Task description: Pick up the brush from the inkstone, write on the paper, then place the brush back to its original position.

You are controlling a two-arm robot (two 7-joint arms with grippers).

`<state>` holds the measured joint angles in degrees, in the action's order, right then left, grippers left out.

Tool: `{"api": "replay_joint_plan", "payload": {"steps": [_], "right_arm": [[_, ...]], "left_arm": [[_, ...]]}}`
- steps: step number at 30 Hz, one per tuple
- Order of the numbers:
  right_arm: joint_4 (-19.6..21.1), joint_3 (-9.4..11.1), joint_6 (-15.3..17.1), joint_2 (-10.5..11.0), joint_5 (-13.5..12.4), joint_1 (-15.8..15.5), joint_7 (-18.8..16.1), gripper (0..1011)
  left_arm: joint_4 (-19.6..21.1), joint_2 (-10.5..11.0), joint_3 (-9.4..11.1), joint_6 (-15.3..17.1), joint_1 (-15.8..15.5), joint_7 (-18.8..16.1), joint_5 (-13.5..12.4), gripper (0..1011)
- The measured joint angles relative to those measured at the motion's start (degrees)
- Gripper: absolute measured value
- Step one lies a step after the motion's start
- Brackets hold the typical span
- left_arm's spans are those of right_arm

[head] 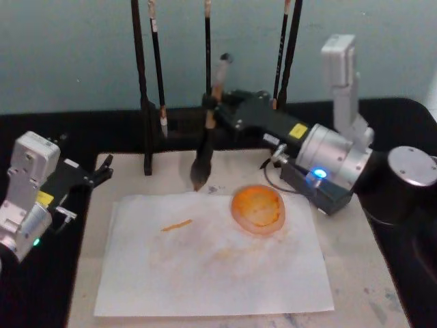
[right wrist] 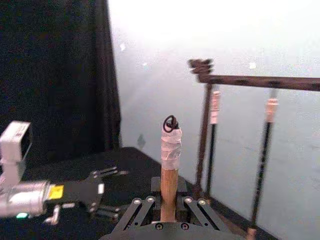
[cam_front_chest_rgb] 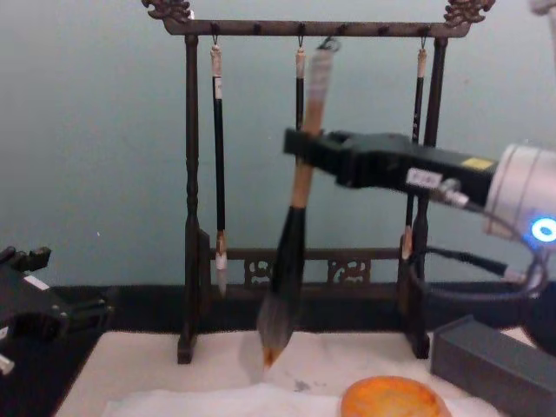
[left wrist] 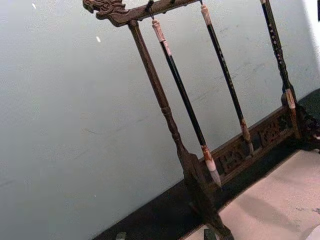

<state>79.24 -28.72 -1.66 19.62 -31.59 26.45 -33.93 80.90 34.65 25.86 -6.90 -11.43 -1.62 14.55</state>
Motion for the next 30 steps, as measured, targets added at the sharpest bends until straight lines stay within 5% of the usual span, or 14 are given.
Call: {"api": "replay_joint_plan", "payload": {"steps": [12, 30], "right_arm": [[-1.64, 5.14, 2.92, 0.98, -7.67, -1.06, 2.28, 176], [-5.03, 9.62, 9.40, 1.88, -19.68, -2.59, 5.48, 176]], "left_arm": [[0.00, 0.00, 0.00, 0.00, 0.00, 0.00, 0.00, 1010], [0.00, 0.00, 0.00, 0.00, 0.00, 0.00, 0.00, 1010]]}}
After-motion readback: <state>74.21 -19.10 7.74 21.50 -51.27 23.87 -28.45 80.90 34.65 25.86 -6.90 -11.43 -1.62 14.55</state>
